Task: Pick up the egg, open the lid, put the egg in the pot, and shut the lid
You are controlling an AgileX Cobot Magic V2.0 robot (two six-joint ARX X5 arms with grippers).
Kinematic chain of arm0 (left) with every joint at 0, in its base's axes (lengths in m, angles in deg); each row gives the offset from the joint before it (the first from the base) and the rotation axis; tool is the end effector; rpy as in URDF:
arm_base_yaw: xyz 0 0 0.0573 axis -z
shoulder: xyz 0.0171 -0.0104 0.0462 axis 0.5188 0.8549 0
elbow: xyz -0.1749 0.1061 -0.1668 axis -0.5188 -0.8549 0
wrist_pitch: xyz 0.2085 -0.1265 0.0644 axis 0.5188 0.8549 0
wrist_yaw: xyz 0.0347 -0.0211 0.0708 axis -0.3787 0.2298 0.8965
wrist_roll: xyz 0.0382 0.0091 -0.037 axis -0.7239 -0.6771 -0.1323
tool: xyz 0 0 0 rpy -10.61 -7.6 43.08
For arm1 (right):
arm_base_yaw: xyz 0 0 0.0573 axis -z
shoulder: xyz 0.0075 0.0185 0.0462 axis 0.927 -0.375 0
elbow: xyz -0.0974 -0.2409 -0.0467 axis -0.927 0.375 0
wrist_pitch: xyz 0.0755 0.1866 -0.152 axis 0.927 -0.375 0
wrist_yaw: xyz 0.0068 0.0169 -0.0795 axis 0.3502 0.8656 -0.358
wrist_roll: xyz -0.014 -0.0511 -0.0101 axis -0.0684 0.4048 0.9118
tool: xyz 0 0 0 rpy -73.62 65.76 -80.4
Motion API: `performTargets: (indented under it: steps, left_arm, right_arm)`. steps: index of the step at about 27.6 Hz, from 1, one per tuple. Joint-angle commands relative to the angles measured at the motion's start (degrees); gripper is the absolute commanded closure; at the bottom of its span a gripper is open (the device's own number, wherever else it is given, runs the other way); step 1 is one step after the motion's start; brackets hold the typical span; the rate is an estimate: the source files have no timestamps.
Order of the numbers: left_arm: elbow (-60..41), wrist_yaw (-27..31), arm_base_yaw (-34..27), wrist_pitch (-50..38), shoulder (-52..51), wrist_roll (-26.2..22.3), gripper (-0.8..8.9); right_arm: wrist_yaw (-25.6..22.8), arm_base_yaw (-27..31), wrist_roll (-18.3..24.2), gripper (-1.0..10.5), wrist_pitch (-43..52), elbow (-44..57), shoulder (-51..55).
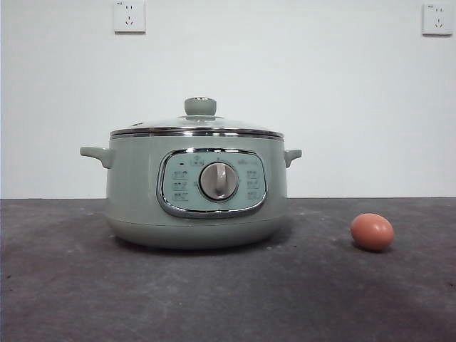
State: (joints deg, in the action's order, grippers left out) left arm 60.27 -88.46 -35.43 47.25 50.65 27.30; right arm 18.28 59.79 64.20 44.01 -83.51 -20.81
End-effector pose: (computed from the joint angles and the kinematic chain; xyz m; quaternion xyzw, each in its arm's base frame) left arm 0.0851 -0.0018 0.2413 -0.1262 0.1078 -0.0897 0.9820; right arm 0.0828 0.0149 0.2541 0.1104 0.0506 0.1172 0.9857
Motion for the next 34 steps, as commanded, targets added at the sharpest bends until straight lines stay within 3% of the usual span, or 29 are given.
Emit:
performTargets:
  steps: [1,13,20,22,24,26,28,29,30,34]
  left_arm:
    - [5.7,-1.8,-0.1,3.0,2.9,-2.4,8.19]
    - [29.3,-8.4,-0.1,20.4,18.4,-10.9,8.19]
    - [35.5,-9.1,0.7,25.4,22.8,-11.8,8.18]
    - [36.1,-11.6,1.0,25.6,23.5,-11.8,8.08]
    - [36.6,-15.3,1.1,25.6,24.3,-11.8,7.18]
    - [37.0,-18.4,1.1,25.2,24.9,-11.8,4.96]
    - [37.6,-20.3,1.1,24.9,25.7,-11.8,2.28]
    - [37.8,-20.7,1.1,24.9,26.0,-11.8,1.71]
    - [37.9,-21.2,1.1,25.0,26.3,-11.8,1.5]
    - [38.1,-23.7,1.2,25.1,27.3,-11.4,1.53]
  right_arm:
    - [0.4,0.0,2.0,9.6,-4.6,-7.1,-4.7]
    - [5.0,0.0,15.4,9.6,-29.9,-34.4,-23.9]
    - [5.4,0.0,17.5,9.5,-34.2,-39.2,-27.6]
    - [5.3,0.0,17.6,9.4,-34.9,-39.6,-28.0]
    - [5.3,0.0,17.6,8.8,-35.2,-39.9,-28.4]
    - [5.4,0.0,17.6,6.5,-35.4,-40.1,-28.7]
    - [6.2,0.0,17.6,3.5,-35.5,-40.2,-28.9]
    - [6.6,0.0,17.5,2.5,-35.7,-40.3,-28.9]
    - [6.8,0.0,17.4,2.1,-36.1,-40.5,-29.0]
    - [6.8,0.0,17.4,2.2,-37.6,-41.4,-29.7]
